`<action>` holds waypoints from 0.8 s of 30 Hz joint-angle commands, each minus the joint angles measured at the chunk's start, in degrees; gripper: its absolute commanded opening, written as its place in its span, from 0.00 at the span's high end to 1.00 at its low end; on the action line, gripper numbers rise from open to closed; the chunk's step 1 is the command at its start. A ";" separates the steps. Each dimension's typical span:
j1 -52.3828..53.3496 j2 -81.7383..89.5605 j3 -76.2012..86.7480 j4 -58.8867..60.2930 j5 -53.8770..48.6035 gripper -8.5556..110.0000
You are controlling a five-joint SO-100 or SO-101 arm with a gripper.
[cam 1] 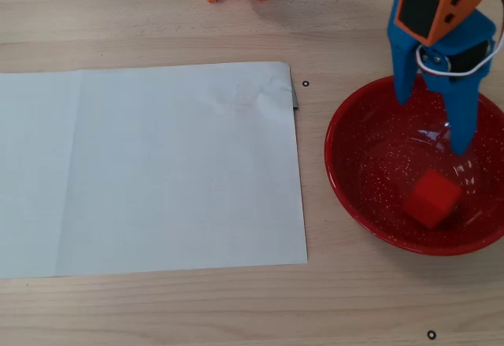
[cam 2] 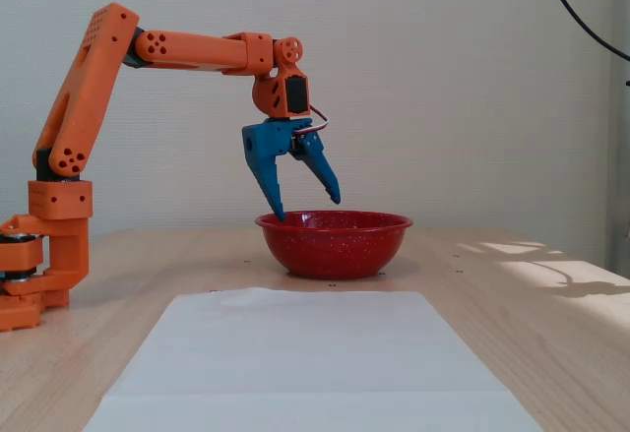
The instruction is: Grasp the red cube and put it in the red bowl
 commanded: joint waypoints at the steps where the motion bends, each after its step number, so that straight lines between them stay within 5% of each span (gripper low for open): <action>1: -0.35 9.05 -6.59 2.37 -1.58 0.61; 16: -8.88 24.17 -13.18 18.46 2.02 0.92; 24: -15.29 40.17 1.93 15.12 5.45 0.92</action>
